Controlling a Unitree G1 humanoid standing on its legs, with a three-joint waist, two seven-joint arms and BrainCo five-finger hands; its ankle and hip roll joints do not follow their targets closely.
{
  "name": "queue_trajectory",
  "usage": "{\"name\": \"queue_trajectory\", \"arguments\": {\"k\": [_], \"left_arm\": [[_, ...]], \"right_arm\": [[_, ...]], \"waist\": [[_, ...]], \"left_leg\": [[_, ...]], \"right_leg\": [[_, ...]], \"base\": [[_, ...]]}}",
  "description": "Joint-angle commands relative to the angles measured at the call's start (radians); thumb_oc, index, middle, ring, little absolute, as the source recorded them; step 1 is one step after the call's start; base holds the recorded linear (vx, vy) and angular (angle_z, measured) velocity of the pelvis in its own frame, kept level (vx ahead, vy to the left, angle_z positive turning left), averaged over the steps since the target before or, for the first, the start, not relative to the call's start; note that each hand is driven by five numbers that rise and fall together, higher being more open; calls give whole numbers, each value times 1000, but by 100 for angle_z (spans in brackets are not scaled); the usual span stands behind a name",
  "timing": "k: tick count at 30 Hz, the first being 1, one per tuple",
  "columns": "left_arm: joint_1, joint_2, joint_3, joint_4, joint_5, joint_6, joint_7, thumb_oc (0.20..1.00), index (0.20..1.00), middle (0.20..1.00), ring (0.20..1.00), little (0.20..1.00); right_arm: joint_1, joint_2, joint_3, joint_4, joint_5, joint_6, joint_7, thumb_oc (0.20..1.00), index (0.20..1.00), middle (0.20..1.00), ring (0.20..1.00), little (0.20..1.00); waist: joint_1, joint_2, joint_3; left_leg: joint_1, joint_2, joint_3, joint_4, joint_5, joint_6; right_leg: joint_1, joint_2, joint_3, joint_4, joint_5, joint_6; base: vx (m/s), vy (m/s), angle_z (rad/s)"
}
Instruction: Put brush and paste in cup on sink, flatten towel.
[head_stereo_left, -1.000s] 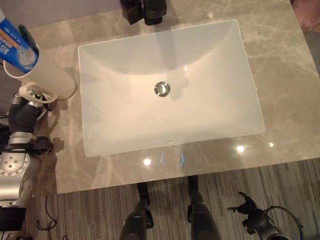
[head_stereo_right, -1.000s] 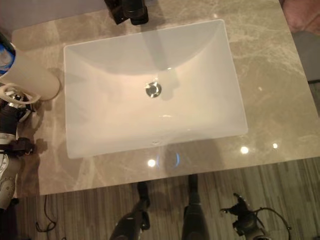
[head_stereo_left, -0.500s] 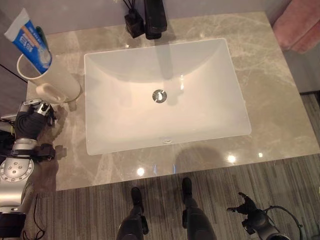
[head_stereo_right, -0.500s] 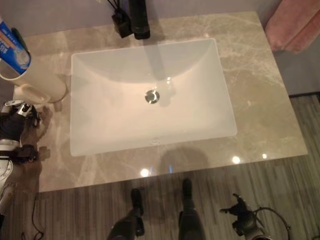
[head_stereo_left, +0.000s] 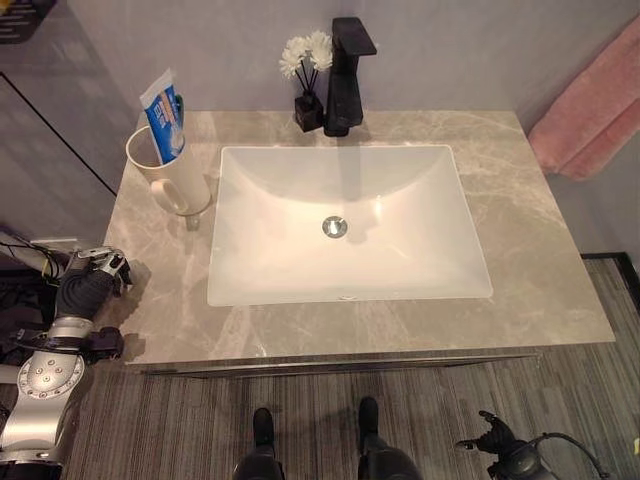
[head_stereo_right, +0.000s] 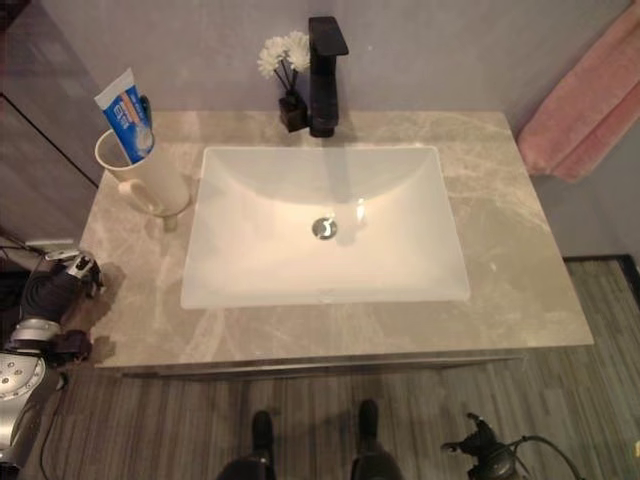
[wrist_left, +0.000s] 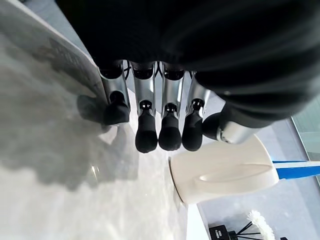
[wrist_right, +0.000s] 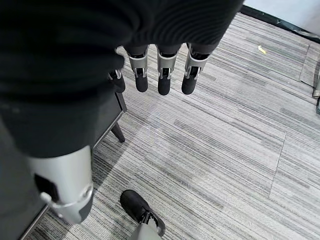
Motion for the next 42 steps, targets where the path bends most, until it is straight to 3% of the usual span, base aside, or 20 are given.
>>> {"name": "queue_trajectory", "arguments": {"k": [1, 16, 32, 40, 41, 42], "left_arm": [[17, -52, -42, 61, 50, 27, -15, 200, 200, 200, 200, 200], [-81, -112, -97, 60, 103, 29, 35, 200, 200, 200, 200, 200], [16, -112, -21, -65, 130, 23, 33, 200, 200, 200, 200, 200], [159, -79, 35, -154, 65, 19, -40, 200, 200, 200, 200, 200], [178, -69, 41, -163, 60, 19, -53, 225, 225, 225, 225, 225], [223, -47, 70, -190, 49, 18, -68, 379, 379, 379, 379, 379]], "right_arm": [[21, 0, 19, 26, -18, 8, 1, 1000, 1000, 1000, 1000, 1000], [58, 15, -4, 78, -1, 17, -10, 1000, 1000, 1000, 1000, 1000], [57, 24, -16, 94, 0, 17, -8, 1000, 1000, 1000, 1000, 1000], [54, 20, -13, 84, -11, 16, 6, 1000, 1000, 1000, 1000, 1000], [53, 18, -13, 89, -12, 15, 8, 1000, 1000, 1000, 1000, 1000], [52, 16, -15, 96, -21, 17, 13, 1000, 1000, 1000, 1000, 1000]], "waist": [[-6, 1, -12], [-45, 22, -52], [-27, 31, -69], [-2, 37, -76], [-1, 38, -76], [8, 40, -76]], "left_leg": [[-49, -3, -114, 3, 33, 4], [-29, 10, -84, 3, 21, 2], [-2, 6, -88, 3, 7, 3], [19, 1, -104, 3, 2, 6], [22, 1, -105, 3, 1, 6], [28, 0, -106, 3, 0, 7]], "right_leg": [[47, -28, -20, 7, -38, 19], [38, -19, 13, 7, -37, 16], [70, -23, 3, 7, -54, 15], [106, -24, -16, 7, -66, 14], [110, -24, -17, 7, -67, 14], [118, -24, -21, 7, -70, 15]], "base": [[0, 0, 0], [11, -3, -1], [16, -3, -4], [4, -1, 1], [-5, 8, 3], [-5, 5, 6]]}}
